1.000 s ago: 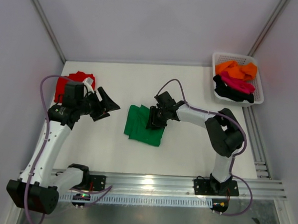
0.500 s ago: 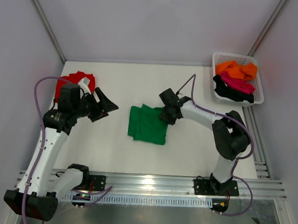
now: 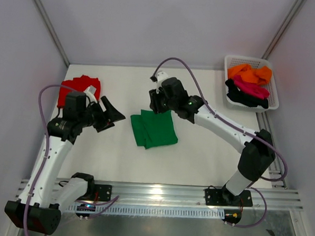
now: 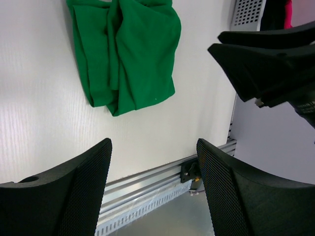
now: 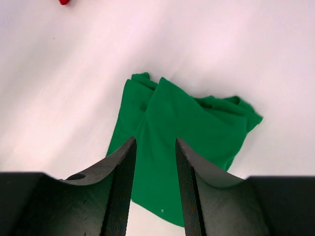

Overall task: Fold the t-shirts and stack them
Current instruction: Fold the long partially folded tshirt into a neat square

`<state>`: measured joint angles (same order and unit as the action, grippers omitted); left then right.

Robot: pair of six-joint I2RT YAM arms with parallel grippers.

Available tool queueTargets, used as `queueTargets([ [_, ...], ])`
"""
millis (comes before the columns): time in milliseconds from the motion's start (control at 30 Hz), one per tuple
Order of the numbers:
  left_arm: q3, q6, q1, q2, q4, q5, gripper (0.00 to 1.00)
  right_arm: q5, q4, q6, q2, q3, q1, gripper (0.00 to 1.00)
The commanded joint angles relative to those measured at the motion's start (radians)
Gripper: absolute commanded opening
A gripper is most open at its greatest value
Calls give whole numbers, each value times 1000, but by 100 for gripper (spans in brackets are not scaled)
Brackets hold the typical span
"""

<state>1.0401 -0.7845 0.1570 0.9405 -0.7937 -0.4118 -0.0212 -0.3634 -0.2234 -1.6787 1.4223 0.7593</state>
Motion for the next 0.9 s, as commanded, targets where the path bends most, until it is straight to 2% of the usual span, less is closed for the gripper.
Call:
queueTargets([
  [0,-12,-7,1,0,22,-15,73,31,-63,280,56,29,17,42],
  [33,-14,-7,1,0,24,-15,73,26,-72,341,57,26,21,42],
  [100,-17,-12,1,3,27,-16,73,-81,-84,398,59,4,37,42],
  [267,-22,-16,1,0,25,-13,73,-146,-37,547,57,-69,44,42],
  [433,-25,-24,1,-11,19,-4,73,-269,-126,697,-76,-8,86,42],
  [533,-23,-21,1,-17,7,10,73,-250,-202,711,-133,65,101,42],
  [867,-22,-7,3,-25,-15,44,73,-154,-305,697,-285,150,169,41],
])
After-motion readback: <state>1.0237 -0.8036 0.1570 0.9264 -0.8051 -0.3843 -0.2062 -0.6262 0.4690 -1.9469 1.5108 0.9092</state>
